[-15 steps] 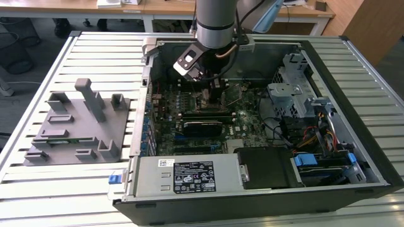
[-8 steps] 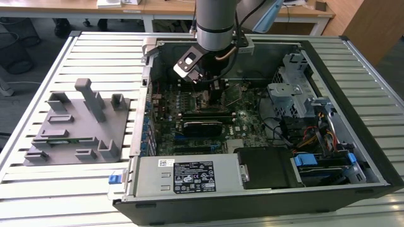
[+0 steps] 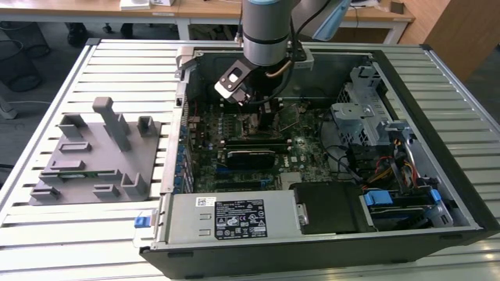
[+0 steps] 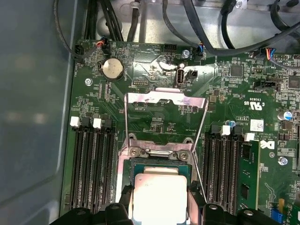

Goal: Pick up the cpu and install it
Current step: 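Place the cpu into insertion slot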

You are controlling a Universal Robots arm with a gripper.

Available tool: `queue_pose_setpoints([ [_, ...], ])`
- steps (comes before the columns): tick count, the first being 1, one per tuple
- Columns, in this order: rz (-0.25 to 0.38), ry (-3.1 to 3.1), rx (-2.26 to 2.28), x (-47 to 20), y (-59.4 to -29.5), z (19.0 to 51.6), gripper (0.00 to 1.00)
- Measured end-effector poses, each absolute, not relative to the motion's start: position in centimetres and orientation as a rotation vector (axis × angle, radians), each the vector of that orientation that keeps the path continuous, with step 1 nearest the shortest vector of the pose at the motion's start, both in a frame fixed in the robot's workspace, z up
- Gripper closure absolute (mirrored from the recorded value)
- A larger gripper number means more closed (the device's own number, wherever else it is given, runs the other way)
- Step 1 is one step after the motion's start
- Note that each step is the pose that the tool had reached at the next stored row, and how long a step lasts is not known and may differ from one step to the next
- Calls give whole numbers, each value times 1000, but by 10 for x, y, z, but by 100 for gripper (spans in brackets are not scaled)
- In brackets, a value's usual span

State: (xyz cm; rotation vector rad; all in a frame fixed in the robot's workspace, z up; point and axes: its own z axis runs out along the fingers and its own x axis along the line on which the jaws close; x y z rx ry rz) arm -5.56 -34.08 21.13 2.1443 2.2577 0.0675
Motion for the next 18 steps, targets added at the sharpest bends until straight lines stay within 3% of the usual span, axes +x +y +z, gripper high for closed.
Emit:
queue_pose_setpoints([
  [18,69,2251,2152,-58,-341,198,45],
])
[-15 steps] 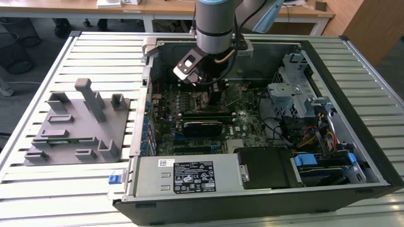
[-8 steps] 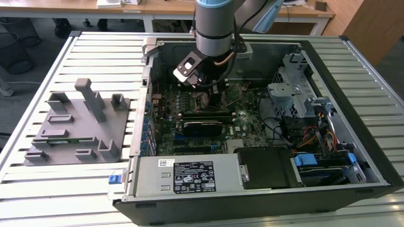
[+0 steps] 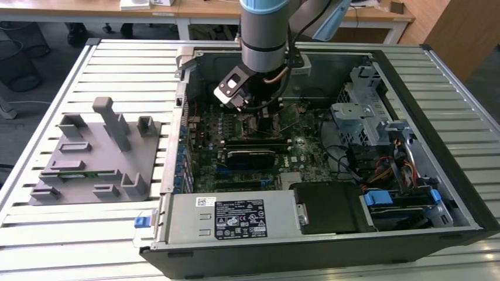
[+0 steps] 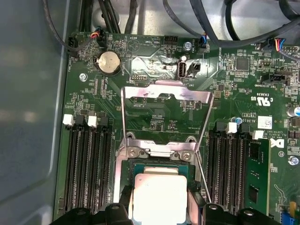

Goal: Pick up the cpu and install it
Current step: 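Place the cpu into insertion slot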

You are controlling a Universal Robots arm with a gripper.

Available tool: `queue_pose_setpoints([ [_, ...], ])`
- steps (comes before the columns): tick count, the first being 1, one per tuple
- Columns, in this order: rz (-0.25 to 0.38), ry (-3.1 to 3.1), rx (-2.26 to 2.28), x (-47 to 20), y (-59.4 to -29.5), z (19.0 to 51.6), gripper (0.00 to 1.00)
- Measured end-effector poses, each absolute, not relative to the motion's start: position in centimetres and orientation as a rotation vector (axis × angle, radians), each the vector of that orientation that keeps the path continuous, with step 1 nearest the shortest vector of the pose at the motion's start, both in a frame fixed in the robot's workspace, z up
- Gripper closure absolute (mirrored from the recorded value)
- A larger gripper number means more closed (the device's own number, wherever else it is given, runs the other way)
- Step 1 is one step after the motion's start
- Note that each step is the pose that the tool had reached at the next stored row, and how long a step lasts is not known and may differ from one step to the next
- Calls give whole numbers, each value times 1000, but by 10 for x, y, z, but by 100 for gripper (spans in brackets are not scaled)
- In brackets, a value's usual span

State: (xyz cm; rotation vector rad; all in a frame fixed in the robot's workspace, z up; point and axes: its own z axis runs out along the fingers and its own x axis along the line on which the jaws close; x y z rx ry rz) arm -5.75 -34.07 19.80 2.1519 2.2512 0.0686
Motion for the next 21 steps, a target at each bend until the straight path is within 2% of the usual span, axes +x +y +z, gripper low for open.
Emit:
queue_pose_setpoints([
  [21,68,2251,2152,-58,-340,193,45],
])
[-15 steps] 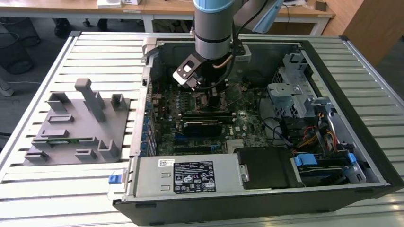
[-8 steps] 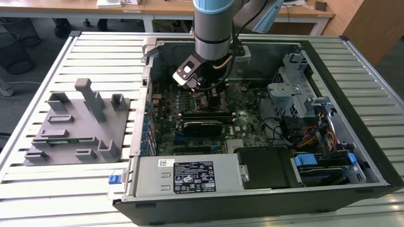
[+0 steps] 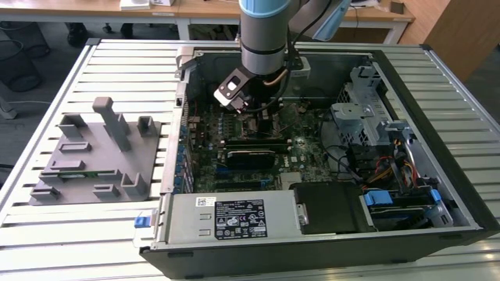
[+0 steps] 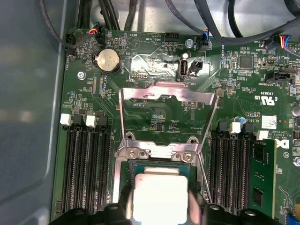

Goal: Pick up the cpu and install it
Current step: 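Place the cpu into insertion slot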

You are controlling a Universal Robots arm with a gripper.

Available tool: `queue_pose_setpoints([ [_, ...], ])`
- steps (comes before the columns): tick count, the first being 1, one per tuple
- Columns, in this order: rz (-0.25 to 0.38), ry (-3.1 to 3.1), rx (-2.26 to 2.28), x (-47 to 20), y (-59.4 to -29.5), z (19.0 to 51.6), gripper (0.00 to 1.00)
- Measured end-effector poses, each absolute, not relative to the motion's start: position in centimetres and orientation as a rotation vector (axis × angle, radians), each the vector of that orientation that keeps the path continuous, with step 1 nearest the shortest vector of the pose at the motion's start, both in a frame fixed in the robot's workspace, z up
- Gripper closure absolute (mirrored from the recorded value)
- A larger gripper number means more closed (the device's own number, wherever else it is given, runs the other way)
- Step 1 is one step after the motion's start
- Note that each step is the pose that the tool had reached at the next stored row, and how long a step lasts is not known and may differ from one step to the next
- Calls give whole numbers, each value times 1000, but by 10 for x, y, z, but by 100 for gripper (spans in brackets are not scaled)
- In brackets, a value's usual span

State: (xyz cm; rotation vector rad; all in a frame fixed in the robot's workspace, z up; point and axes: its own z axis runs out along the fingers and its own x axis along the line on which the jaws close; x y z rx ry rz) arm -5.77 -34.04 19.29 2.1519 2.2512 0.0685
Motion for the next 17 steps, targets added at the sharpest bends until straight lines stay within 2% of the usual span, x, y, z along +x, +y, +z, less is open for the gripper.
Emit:
queue_pose_setpoints([
  [1,69,2251,2152,-58,-340,193,45],
  [2,69,2251,2152,-58,-340,193,38],
  [17,69,2251,2152,-58,-337,193,38],
])
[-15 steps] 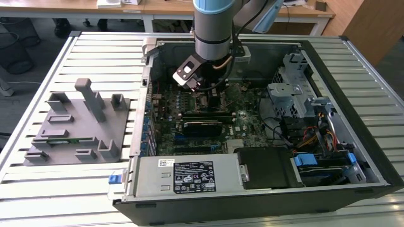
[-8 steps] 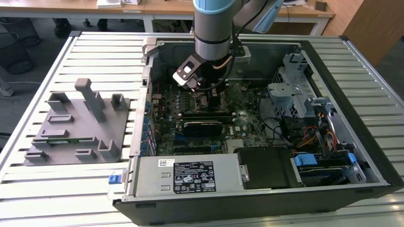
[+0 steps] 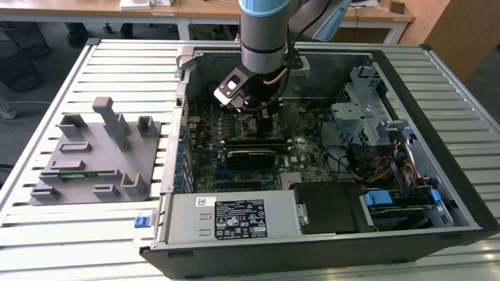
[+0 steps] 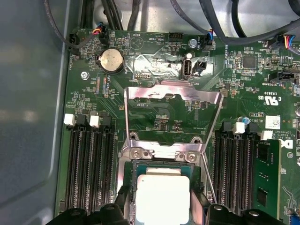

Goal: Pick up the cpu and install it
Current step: 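Place the cpu into insertion slot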

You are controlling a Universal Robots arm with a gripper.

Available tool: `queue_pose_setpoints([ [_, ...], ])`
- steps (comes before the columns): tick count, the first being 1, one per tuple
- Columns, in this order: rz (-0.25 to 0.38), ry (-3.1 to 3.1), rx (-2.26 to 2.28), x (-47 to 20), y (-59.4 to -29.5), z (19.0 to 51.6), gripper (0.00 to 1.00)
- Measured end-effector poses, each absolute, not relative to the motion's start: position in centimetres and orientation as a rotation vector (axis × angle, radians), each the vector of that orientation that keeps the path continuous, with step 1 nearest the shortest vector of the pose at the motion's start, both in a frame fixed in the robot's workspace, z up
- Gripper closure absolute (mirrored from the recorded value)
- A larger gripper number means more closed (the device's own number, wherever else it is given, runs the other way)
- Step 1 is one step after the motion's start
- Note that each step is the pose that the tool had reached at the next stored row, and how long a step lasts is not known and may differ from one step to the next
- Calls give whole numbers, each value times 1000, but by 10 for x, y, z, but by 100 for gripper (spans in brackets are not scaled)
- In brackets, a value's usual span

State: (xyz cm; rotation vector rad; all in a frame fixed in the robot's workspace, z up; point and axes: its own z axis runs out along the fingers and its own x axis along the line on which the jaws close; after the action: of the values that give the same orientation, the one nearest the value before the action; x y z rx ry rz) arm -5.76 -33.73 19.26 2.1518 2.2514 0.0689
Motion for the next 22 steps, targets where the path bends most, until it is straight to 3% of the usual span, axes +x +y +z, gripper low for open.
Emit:
queue_pose_setpoints([
  [22,67,2250,2151,-58,-337,200,38],
])
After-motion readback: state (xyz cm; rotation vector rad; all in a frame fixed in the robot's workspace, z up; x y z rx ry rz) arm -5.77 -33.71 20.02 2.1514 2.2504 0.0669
